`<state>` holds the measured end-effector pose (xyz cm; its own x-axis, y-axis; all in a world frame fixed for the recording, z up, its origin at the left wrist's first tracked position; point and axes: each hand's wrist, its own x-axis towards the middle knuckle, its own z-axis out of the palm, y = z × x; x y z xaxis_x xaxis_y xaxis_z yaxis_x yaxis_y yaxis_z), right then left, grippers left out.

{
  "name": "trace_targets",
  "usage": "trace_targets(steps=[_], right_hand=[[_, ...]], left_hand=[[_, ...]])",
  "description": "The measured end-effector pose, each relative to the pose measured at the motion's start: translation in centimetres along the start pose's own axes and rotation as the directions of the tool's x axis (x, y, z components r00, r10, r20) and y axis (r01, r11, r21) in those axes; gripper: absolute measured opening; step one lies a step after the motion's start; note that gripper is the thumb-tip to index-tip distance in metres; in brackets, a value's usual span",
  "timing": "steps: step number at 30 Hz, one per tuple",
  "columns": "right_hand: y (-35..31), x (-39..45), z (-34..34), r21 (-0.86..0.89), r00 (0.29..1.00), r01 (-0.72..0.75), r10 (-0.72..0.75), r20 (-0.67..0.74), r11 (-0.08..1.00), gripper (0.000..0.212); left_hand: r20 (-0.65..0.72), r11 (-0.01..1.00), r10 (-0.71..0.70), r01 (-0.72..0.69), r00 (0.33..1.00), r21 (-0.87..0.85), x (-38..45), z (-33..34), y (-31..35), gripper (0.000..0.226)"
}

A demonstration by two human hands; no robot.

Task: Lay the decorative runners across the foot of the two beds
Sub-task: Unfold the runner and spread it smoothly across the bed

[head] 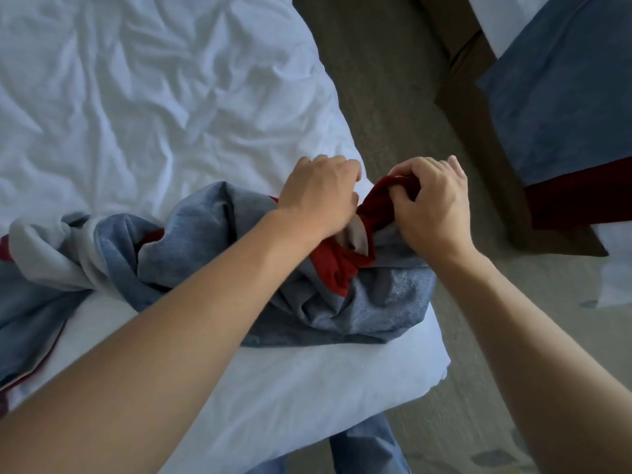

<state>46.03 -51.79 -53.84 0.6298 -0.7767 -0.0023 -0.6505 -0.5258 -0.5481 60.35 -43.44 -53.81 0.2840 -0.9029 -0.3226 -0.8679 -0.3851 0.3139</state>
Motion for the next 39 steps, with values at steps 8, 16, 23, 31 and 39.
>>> trace_targets(steps=[8,16,23,31,39], right_hand=[[2.4,-1.4,-2.7,0.025,0.992,-0.043,0.046,-0.121,0.999,0.011],[1.6,-1.7,-4.4,0.145,0.962,-0.057,0.094,-0.258,0.988,0.022],[3.7,-1.3,-4.0,0.236,0.936,-0.205,0.26,-0.237,0.95,0.022],[5.8,-0.3,-2.1,0.164,0.873,-0.439,0.462,-0.154,0.884,0.033],[2.8,-1.4,1.2,-0.018,0.953,-0.288,0.289,0.088,0.957,0.028]], left_hand=[[0.295,0.892,0.127,0.02,0.947,-0.451,1.6,1.6,0.2,0.012],[0.387,0.743,-0.041,0.287,0.921,-0.604,3.2,2.5,1.6,0.045],[0.539,0.753,-0.051,0.387,0.841,-0.532,4.6,2.2,2.4,0.042],[0.38,0.956,-0.155,0.236,0.912,-0.175,4.4,0.5,0.8,0.018],[-0.186,0.988,-0.145,0.134,0.972,-0.073,5.9,0.6,0.1,0.038]])
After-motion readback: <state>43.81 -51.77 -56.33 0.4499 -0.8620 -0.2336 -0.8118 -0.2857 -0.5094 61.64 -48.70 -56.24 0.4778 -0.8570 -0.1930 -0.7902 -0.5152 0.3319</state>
